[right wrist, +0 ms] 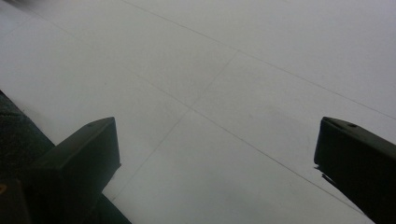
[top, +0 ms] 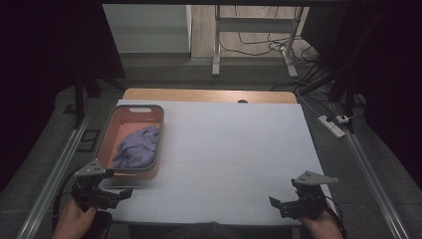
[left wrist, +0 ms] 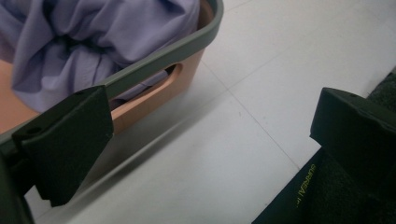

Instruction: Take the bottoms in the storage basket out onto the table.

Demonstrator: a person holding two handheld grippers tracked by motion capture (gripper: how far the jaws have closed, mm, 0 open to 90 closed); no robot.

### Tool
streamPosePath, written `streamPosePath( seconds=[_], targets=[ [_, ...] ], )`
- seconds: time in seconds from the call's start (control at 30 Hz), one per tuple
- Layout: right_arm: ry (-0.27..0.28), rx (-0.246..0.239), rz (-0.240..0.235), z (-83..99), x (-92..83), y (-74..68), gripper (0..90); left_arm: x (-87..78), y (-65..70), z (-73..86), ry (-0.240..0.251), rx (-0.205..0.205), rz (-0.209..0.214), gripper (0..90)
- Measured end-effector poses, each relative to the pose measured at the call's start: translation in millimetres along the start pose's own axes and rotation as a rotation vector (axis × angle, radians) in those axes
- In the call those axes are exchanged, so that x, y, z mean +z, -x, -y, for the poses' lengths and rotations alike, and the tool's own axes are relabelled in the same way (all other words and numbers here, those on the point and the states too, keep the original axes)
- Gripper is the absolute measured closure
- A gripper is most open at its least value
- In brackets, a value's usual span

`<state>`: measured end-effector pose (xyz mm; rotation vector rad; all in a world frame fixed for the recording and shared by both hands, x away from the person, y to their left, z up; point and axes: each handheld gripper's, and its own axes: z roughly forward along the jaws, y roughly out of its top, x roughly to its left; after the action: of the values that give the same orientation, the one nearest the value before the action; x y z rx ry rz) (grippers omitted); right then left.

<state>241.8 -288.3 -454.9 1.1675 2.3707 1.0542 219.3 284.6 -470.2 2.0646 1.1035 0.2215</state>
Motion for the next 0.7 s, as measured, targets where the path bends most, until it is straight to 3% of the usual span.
streamPosePath(
  seconds=[0.23,0.5,0.7],
  targets=[
    [-0.001,-0.002,-0.002,0.0,0.1,0.0,0.5,1.4,-2.4,-0.1,0.001,-0.011,0.035,0.0],
    [-0.004,-0.001,-0.005,0.0,0.3,-0.1,0.5,0.8,0.1,-5.7,0.006,0.011,0.024,0.0],
    [-0.008,0.004,-0.008,-0.2,0.9,0.2,0.5,1.6,1.9,-13.6,-0.012,0.032,-0.006,0.0]
  ],
)
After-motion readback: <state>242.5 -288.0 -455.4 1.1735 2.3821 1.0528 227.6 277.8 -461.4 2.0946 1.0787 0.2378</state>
